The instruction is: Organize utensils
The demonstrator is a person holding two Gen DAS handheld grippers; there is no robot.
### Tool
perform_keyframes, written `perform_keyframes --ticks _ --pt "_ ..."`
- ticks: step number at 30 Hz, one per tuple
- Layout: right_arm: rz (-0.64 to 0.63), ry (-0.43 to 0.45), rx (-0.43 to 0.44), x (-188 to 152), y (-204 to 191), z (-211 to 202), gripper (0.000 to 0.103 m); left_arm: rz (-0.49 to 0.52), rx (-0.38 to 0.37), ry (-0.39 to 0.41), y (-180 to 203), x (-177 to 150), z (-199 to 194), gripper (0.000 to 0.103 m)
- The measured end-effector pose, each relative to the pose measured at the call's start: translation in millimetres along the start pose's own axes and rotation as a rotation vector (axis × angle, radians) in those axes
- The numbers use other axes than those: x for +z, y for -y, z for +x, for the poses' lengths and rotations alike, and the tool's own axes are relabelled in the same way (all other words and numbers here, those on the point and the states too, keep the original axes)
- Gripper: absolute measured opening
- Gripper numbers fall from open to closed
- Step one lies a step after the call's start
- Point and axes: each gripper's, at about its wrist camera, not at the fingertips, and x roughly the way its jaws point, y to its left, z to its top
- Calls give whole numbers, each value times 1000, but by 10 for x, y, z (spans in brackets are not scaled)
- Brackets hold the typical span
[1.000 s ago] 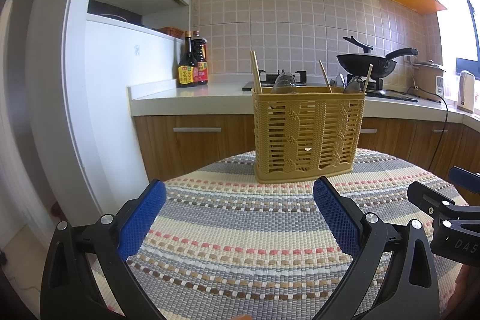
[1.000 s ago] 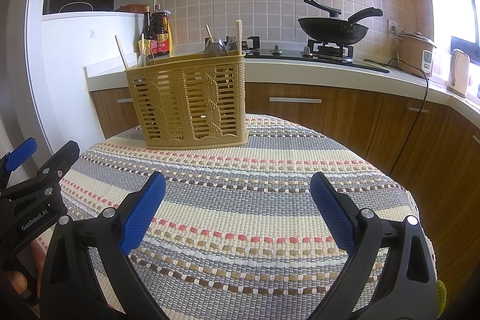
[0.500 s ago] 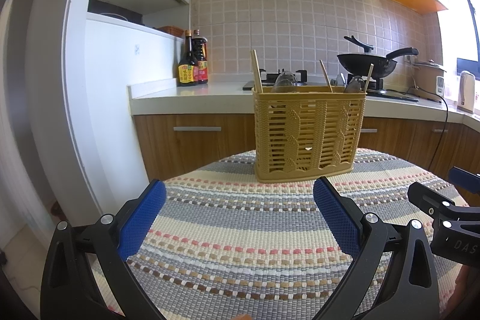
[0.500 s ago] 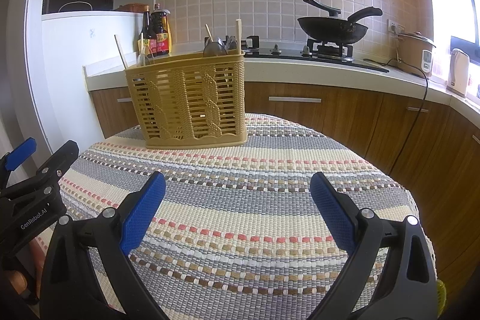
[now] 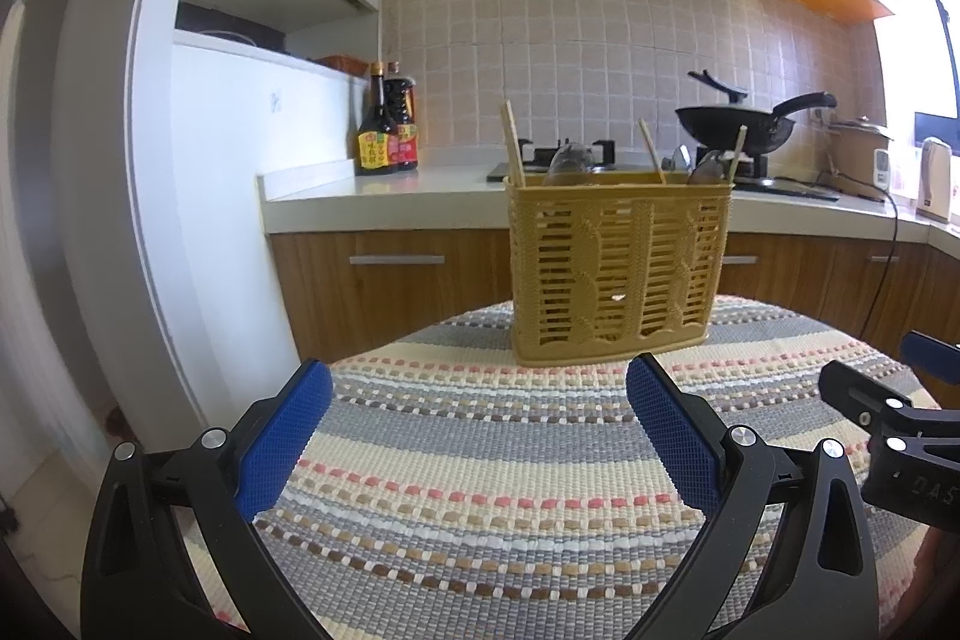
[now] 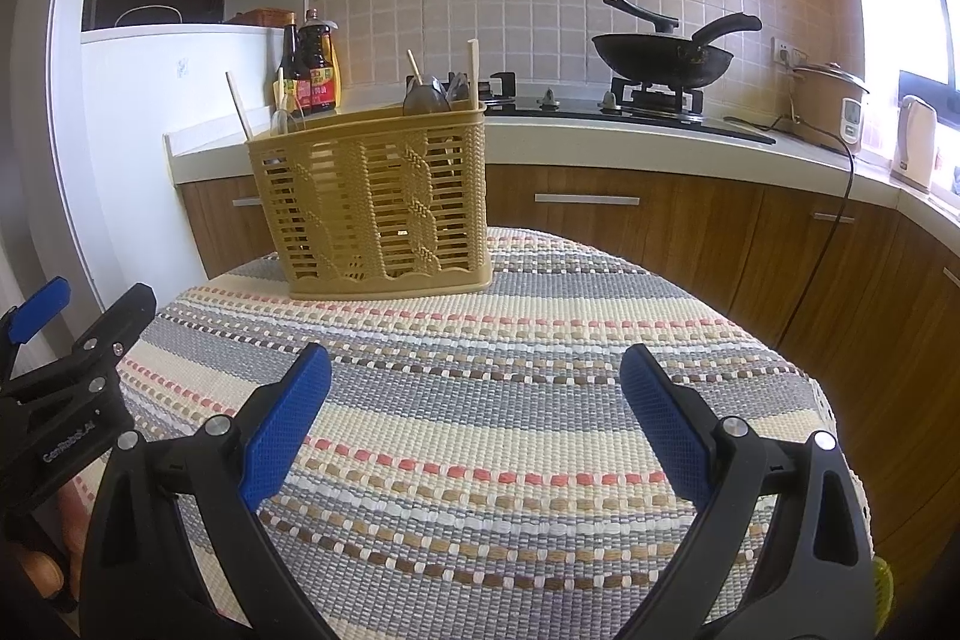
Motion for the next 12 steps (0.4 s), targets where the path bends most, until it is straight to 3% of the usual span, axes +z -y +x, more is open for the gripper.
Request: perform_keyframes --ticks 4,12 --pt "-2 1 -3 4 0 1 93 15 -3 34 19 -5 -71 96" --pt "0 7 -3 13 21 -6 93 44 2 26 55 -3 -71 96"
